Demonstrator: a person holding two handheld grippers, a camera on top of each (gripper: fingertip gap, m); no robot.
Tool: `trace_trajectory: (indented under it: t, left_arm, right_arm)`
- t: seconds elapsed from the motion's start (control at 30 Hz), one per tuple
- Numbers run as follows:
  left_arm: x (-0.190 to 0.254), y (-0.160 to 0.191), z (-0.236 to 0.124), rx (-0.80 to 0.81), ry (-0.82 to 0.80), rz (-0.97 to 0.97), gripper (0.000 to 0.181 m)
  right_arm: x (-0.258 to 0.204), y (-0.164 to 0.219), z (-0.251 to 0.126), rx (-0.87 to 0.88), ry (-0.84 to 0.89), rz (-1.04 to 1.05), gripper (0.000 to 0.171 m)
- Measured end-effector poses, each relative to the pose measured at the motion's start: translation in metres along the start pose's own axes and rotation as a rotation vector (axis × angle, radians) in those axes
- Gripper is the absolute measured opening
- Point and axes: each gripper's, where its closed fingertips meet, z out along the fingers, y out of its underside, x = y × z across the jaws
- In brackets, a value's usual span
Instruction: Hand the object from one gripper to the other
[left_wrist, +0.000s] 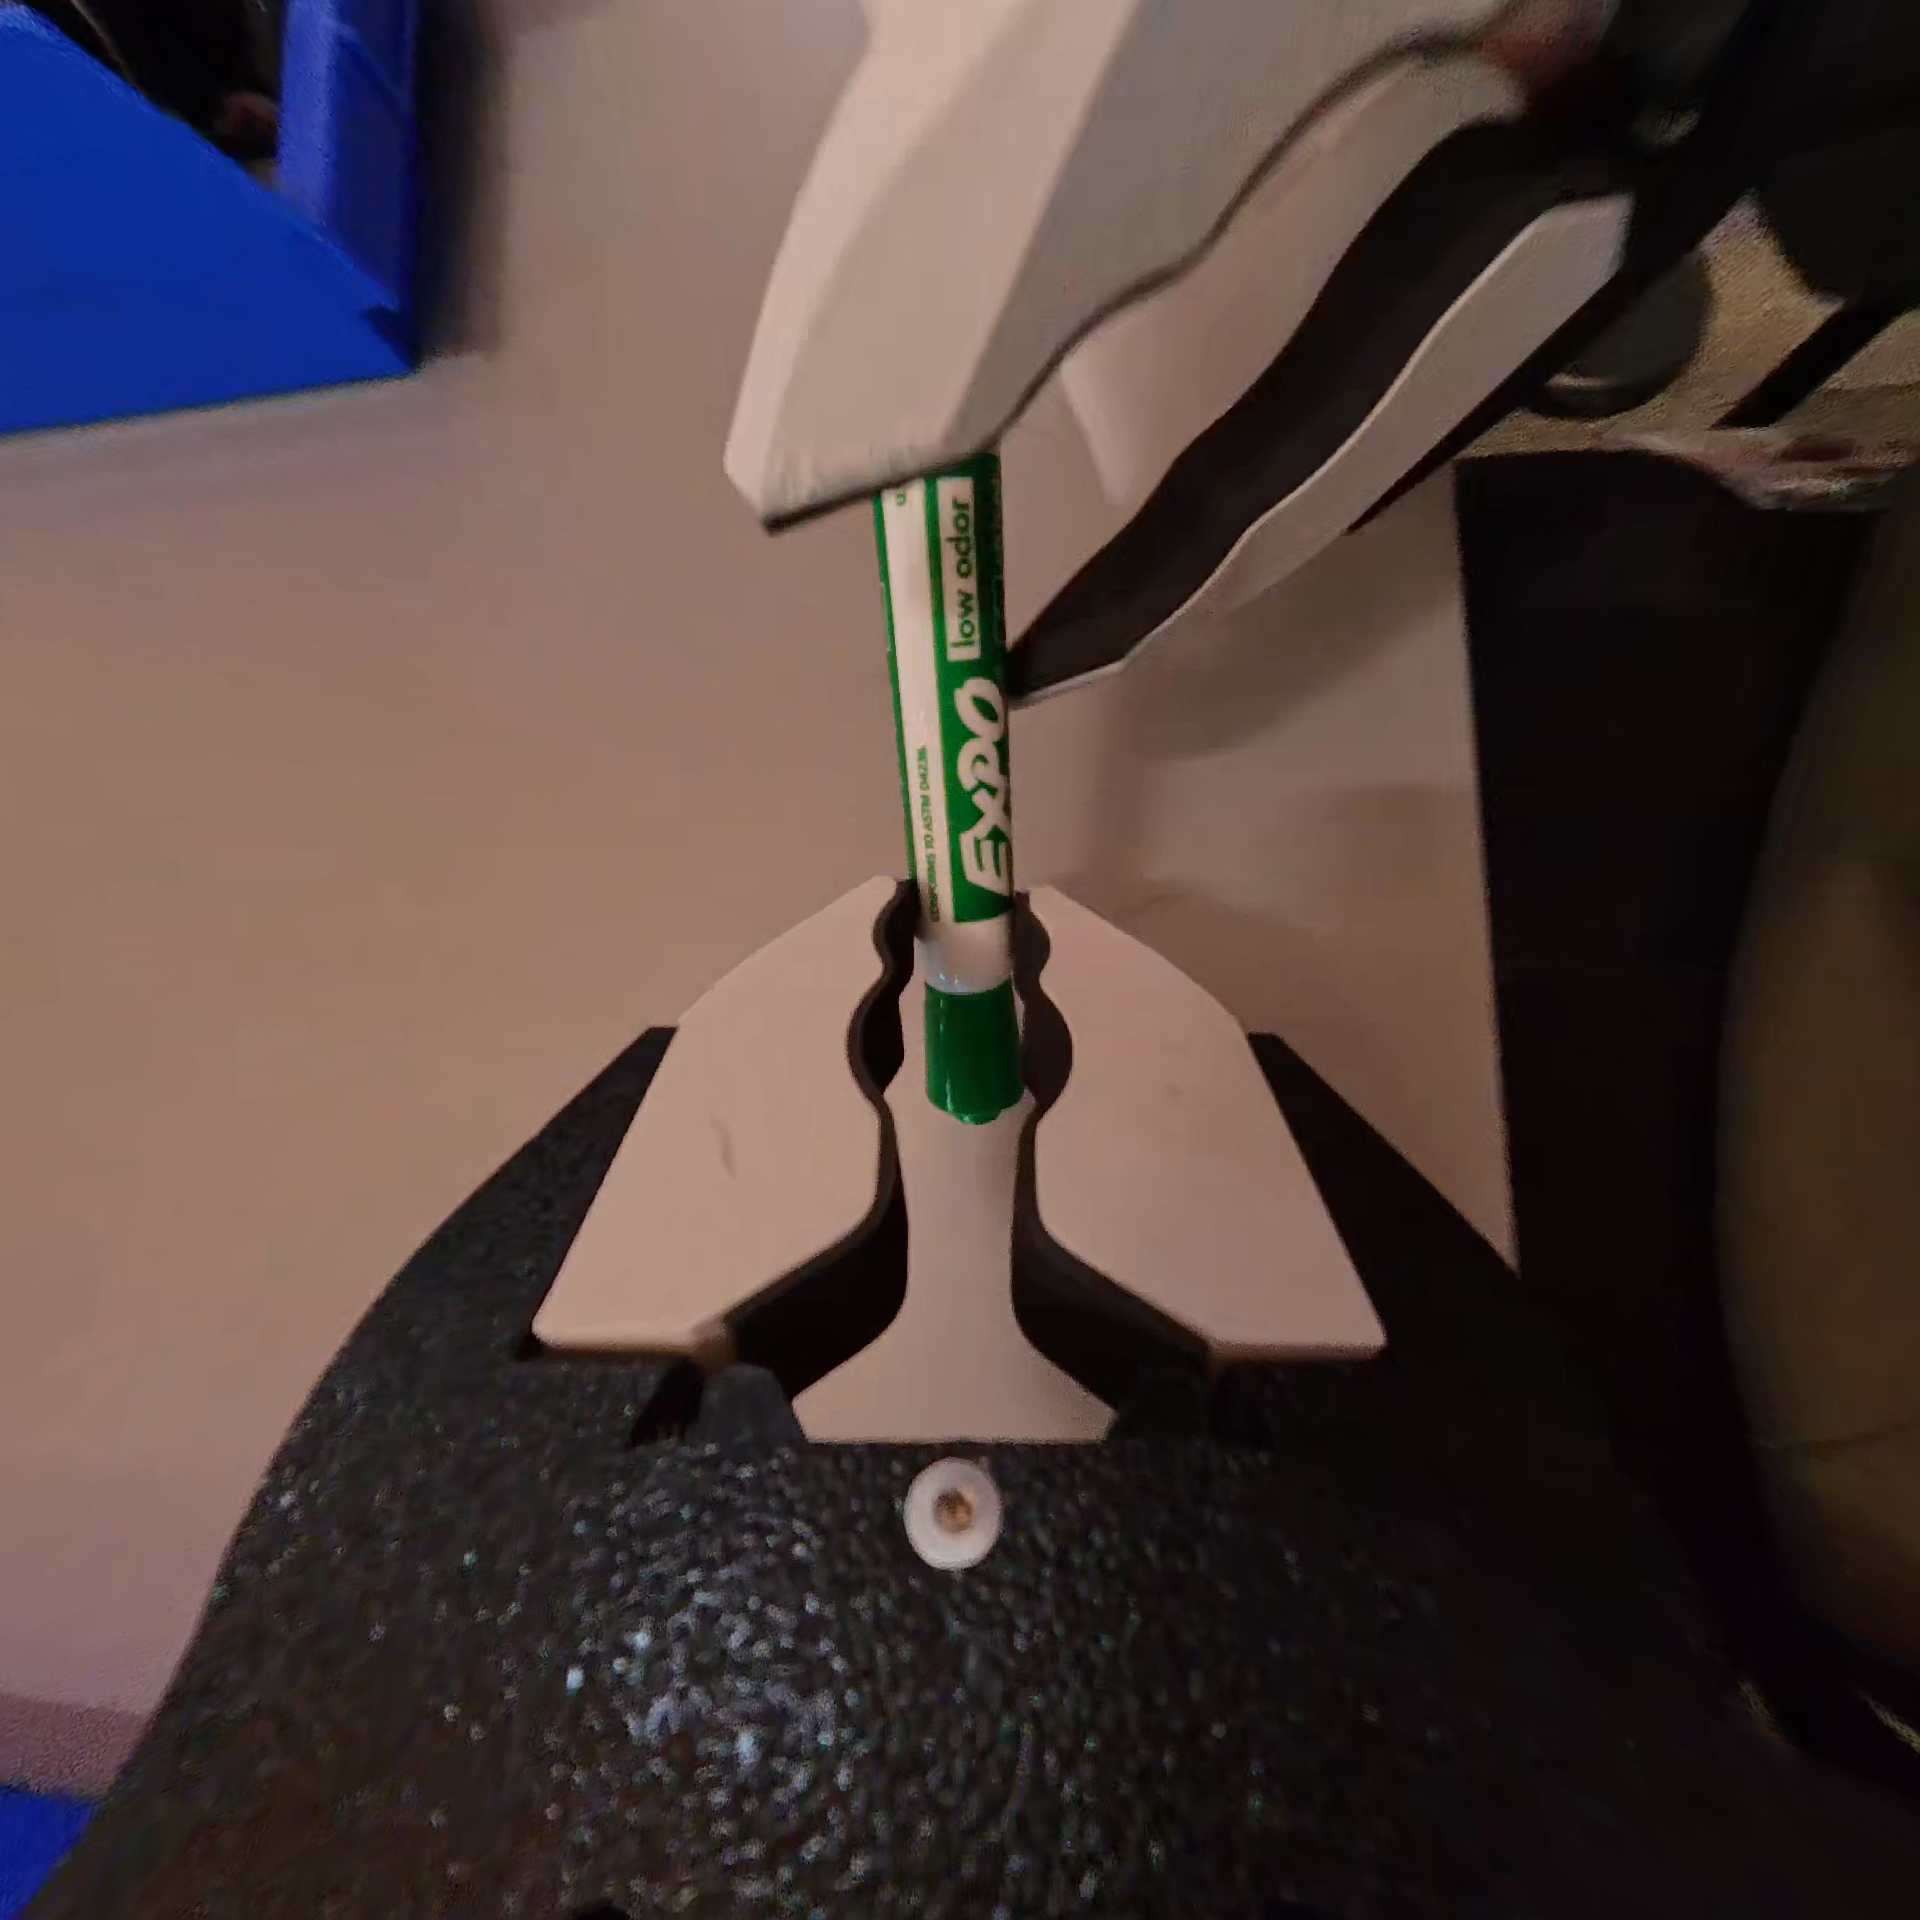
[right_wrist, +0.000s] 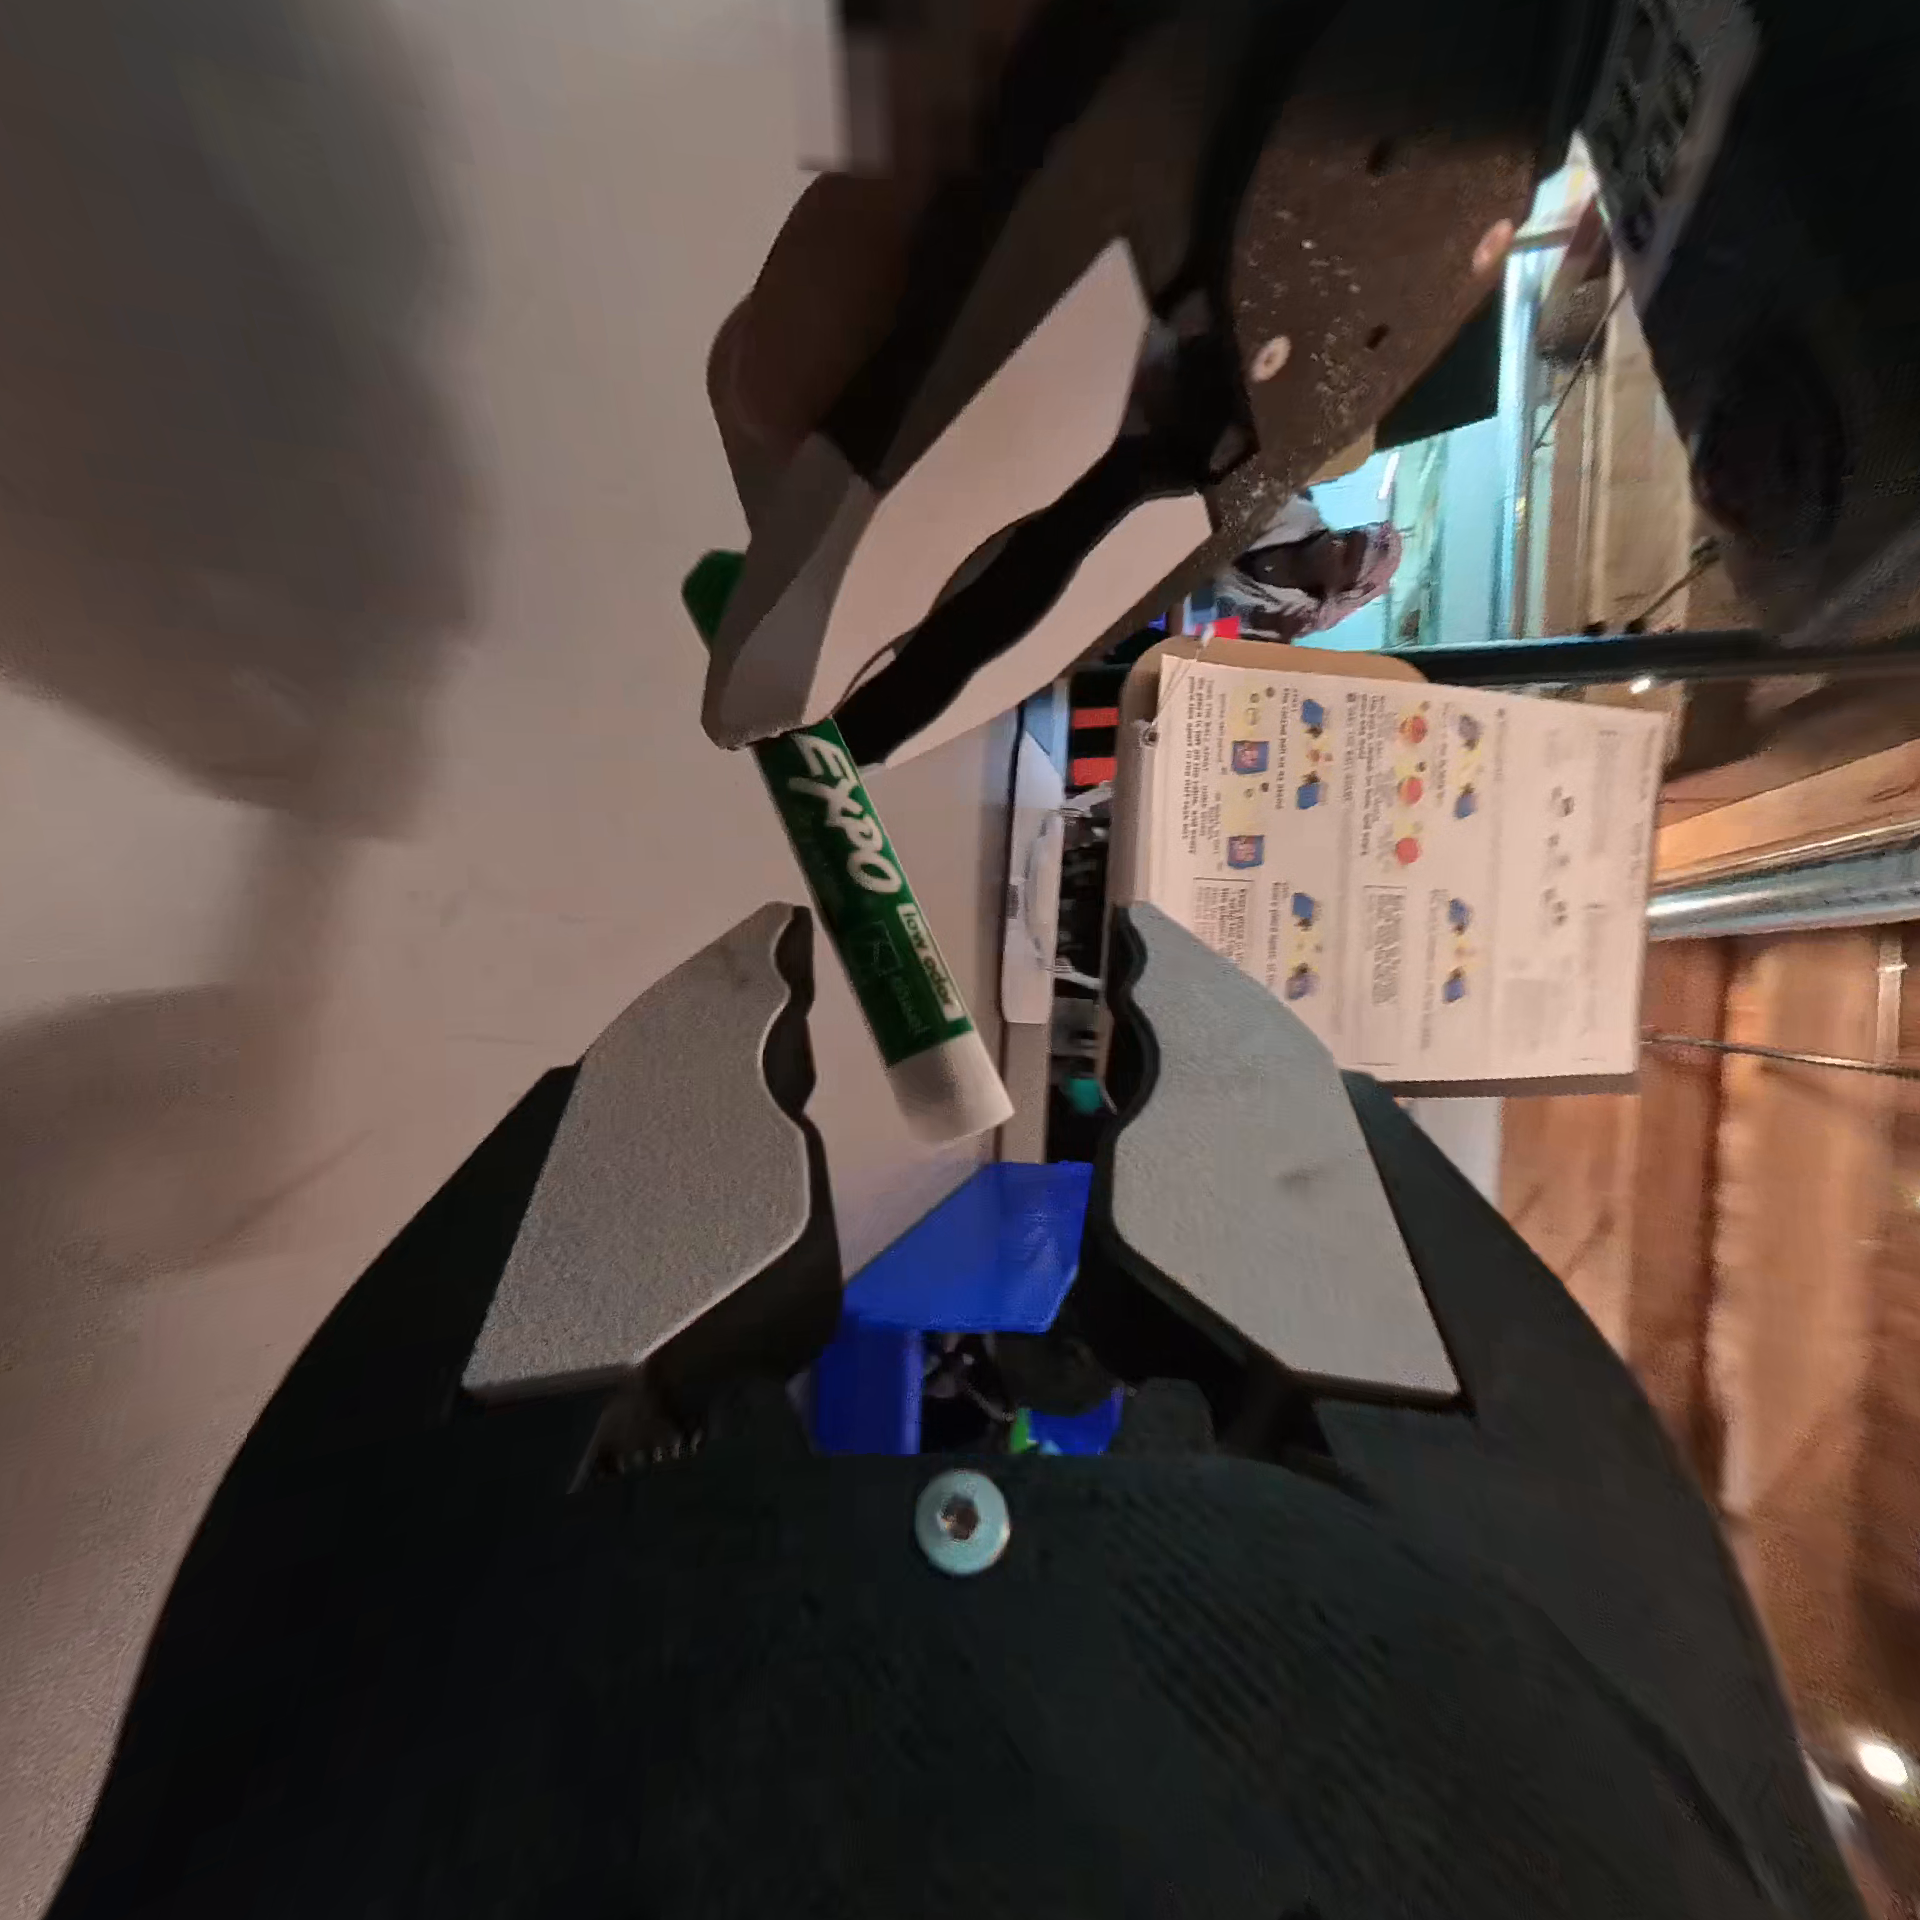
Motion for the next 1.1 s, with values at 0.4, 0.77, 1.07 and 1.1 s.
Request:
trace_trajectory:
  t: [0.4,0.77,1.07,1.1]
  left_arm:
    - [-0.003,0.011,-0.006,0.039,0.157,-0.329,0.018]
    - [-0.048,-0.072,-0.084,0.845,-0.077,-0.275,0.045]
    - [-0.016,-0.106,-0.041,1.122,0.252,-0.440,0.040]
    - [-0.019,-0.107,-0.043,1.164,0.270,-0.489,0.039]
  right_arm:
    - [-0.016,0.013,0.033,-0.135,0.127,-0.220,0.019]
    - [0.055,0.049,-0.003,0.370,0.218,1.245,0.019]
    - [0.092,0.035,-0.037,1.108,0.082,1.911,0.018]
    - [0.092,0.031,-0.037,1.130,0.066,1.913,0.019]
